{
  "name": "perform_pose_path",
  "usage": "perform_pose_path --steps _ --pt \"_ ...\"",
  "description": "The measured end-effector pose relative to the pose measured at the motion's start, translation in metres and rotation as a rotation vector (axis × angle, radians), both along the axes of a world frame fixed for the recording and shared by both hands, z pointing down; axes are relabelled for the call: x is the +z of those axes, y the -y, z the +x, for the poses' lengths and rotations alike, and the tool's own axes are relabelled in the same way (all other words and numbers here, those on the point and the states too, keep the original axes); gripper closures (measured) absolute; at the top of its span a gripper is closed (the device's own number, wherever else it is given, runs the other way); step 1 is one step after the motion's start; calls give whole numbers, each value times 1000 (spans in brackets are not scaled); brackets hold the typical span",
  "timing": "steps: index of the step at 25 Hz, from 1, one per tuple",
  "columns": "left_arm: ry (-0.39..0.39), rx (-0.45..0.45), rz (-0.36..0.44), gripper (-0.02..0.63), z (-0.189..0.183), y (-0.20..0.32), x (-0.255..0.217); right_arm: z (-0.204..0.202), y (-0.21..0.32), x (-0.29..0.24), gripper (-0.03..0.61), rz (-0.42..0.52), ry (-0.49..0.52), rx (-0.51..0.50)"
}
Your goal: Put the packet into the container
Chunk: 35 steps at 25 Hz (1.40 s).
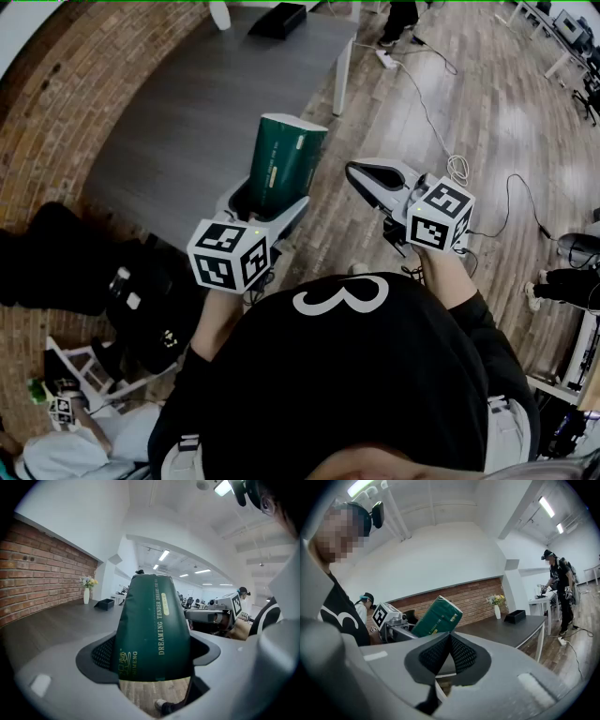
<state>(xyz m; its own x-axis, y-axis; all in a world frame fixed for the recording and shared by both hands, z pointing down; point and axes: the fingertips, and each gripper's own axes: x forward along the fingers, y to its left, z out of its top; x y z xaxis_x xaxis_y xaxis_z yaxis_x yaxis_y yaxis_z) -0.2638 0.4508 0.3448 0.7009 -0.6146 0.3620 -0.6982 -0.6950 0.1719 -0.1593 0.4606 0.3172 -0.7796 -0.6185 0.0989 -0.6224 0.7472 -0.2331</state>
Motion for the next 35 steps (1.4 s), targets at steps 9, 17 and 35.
perform_pose_path --steps 9,17,35 --pt "-14 17 -5 160 -11 3 1 -13 0 3 578 -21 1 3" --pt "-38 29 -24 160 -8 12 9 -6 9 12 577 -56 26 47" --pt "-2 22 -83 160 83 128 31 97 136 36 577 -79 70 85"
